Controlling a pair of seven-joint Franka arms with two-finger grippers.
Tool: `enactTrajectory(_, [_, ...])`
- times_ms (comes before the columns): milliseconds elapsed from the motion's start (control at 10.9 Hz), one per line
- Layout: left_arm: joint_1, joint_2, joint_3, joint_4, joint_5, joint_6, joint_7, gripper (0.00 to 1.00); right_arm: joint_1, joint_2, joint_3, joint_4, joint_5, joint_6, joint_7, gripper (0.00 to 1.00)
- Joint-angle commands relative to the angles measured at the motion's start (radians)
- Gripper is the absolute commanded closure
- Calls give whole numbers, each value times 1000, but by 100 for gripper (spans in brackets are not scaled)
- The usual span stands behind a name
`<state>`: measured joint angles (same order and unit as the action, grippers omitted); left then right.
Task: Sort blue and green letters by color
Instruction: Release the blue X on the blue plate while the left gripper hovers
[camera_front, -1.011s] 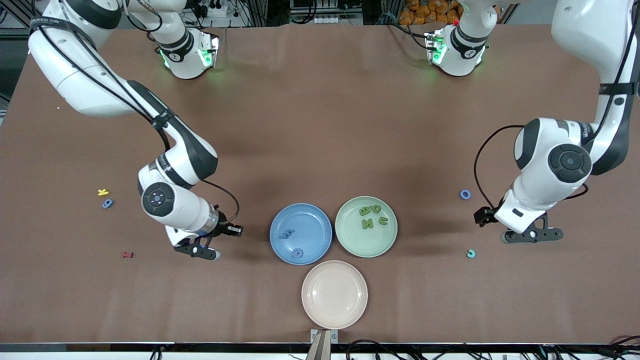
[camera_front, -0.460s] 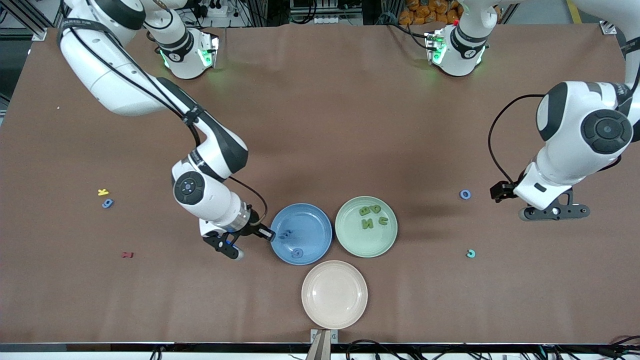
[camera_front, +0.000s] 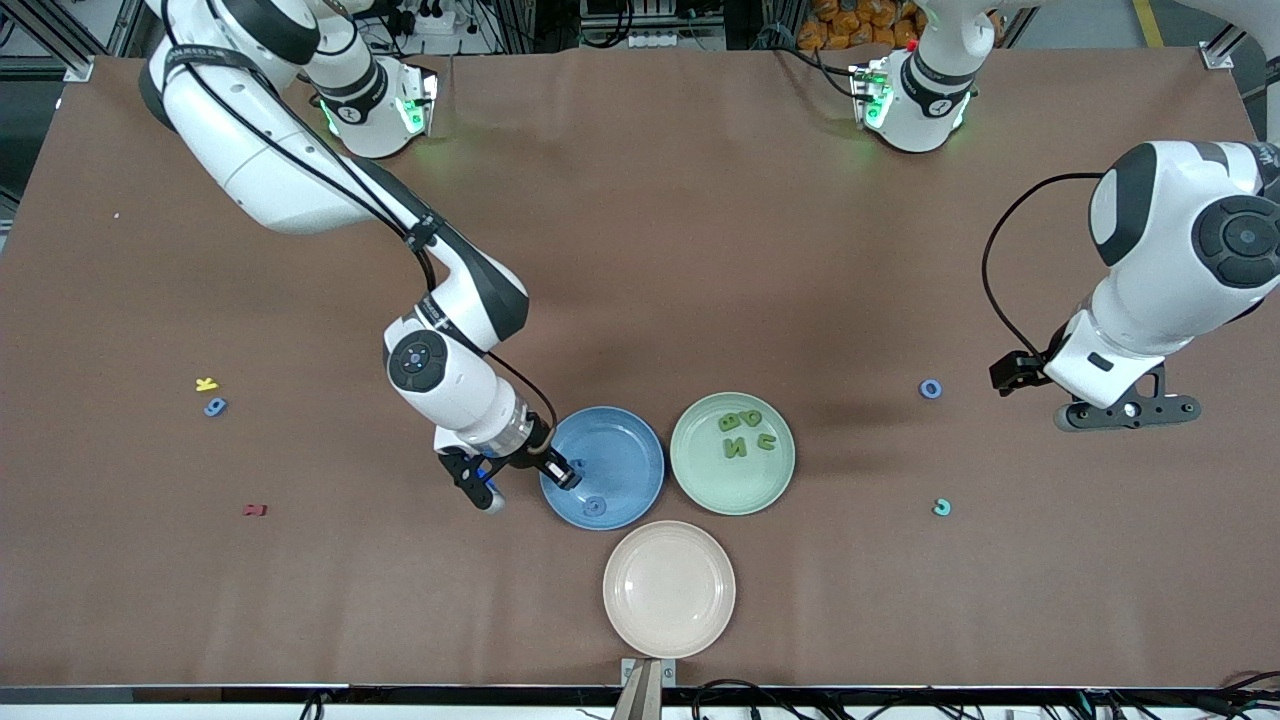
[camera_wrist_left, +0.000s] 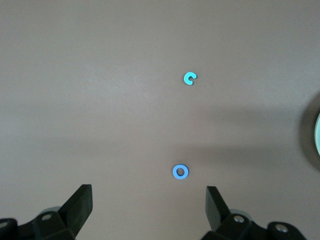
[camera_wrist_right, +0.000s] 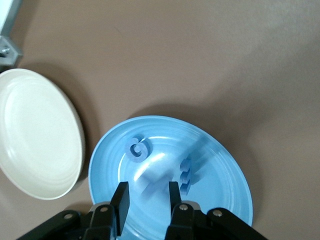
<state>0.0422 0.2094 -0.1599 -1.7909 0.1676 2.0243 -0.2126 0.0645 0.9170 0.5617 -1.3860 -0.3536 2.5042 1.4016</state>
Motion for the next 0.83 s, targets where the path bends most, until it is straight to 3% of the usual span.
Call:
enactTrajectory(0, [2,-39,5,2,-26,-35,41,0,24,20,-48,21,1,10,-69,0])
enactTrajectory(368, [4,-48,5,33,-42,-62,42,0,8,8,-86,-7,-2,-19,-215,0])
enactTrajectory(735, [10,-56,14,161,-132,-195,44,0,-99,-82,-94,-154,-19,-79,-456,0])
